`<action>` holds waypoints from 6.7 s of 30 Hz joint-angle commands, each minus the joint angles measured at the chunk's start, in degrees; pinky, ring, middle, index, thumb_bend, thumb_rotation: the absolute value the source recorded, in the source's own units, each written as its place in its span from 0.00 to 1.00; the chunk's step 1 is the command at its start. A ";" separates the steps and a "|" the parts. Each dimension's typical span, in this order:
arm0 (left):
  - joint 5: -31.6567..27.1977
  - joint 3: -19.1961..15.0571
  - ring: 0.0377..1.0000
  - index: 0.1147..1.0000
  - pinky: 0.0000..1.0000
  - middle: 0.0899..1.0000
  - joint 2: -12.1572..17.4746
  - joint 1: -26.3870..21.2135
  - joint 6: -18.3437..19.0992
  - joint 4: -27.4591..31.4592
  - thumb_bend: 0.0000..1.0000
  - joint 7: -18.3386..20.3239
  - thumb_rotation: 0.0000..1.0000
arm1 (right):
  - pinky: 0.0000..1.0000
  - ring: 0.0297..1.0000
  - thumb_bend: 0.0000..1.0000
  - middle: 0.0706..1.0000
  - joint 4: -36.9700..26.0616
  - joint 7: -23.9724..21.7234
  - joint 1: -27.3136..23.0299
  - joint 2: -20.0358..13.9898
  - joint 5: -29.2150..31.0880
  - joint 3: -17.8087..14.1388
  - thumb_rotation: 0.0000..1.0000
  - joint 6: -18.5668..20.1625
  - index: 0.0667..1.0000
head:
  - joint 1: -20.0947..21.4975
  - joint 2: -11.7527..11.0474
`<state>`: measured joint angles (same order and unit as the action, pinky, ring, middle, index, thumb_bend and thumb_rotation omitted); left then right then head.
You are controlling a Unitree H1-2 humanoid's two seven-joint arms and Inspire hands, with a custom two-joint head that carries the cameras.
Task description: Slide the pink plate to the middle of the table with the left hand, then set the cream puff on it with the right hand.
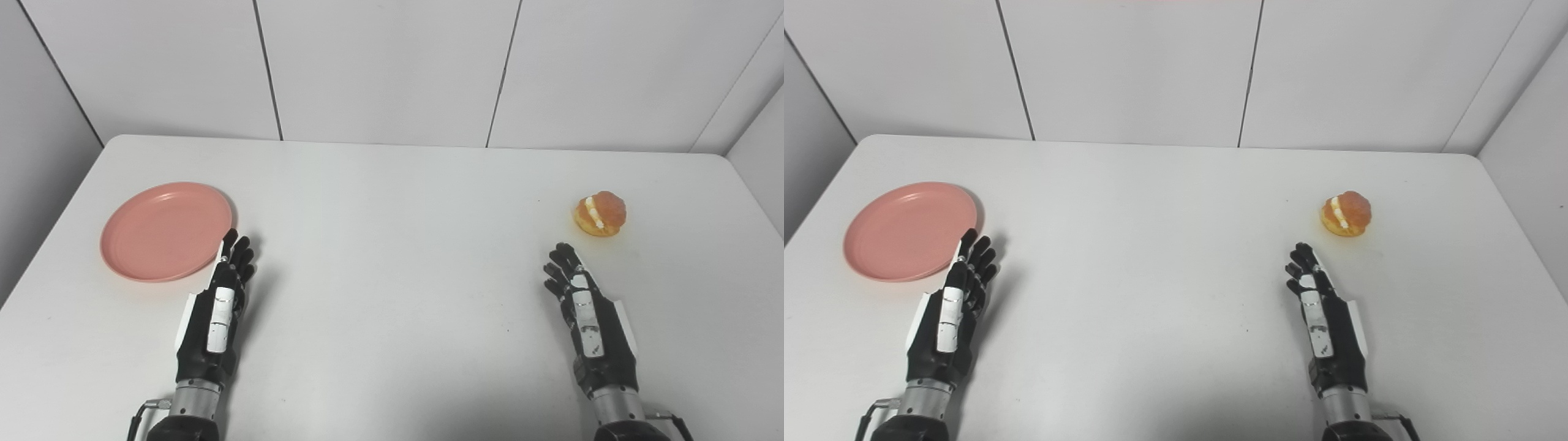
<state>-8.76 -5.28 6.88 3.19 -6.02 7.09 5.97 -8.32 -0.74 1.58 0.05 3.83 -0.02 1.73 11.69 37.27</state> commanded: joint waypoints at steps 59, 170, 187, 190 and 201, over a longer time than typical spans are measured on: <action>2.13 1.75 0.96 0.98 1.00 0.97 -3.00 -0.72 -7.77 -3.07 0.83 -0.43 1.00 | 0.89 0.87 0.89 0.90 3.92 -2.59 -0.04 -1.20 4.52 -2.07 0.96 -12.09 0.89 | -8.20 -3.58; -1.46 -19.78 0.88 0.87 0.85 0.91 23.54 -30.72 -14.68 -42.19 0.86 -8.86 0.95 | 0.66 0.69 0.68 0.70 9.04 -6.54 1.45 -7.38 9.60 -6.06 0.92 -4.33 0.71 | -24.55 -11.39; -2.59 -17.21 0.81 0.80 0.75 0.85 23.46 -35.96 -20.85 -62.11 0.92 -3.68 0.89 | 0.68 0.70 0.63 0.70 6.94 -5.58 2.02 -7.16 10.56 -6.18 0.96 -3.03 0.78 | -24.12 -10.46; -1.48 -15.87 0.80 0.79 0.76 0.86 23.41 -36.37 -20.81 -63.26 0.90 -3.80 0.91 | 0.68 0.70 0.63 0.70 6.52 -5.39 2.11 -6.94 10.93 -6.13 0.95 -2.32 0.78 | -23.61 -10.59; -2.88 -12.89 0.88 0.80 0.80 0.89 22.13 -35.28 -18.45 -62.19 0.90 0.21 0.90 | 0.67 0.69 0.64 0.69 5.34 -5.34 2.42 -6.77 9.87 -5.28 0.95 -2.23 0.78 | -22.95 -10.29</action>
<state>-11.06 -18.99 29.82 -32.68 -24.76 -56.43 4.55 -2.50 -5.84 2.05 -6.92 13.95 -5.85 -2.83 -11.34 26.89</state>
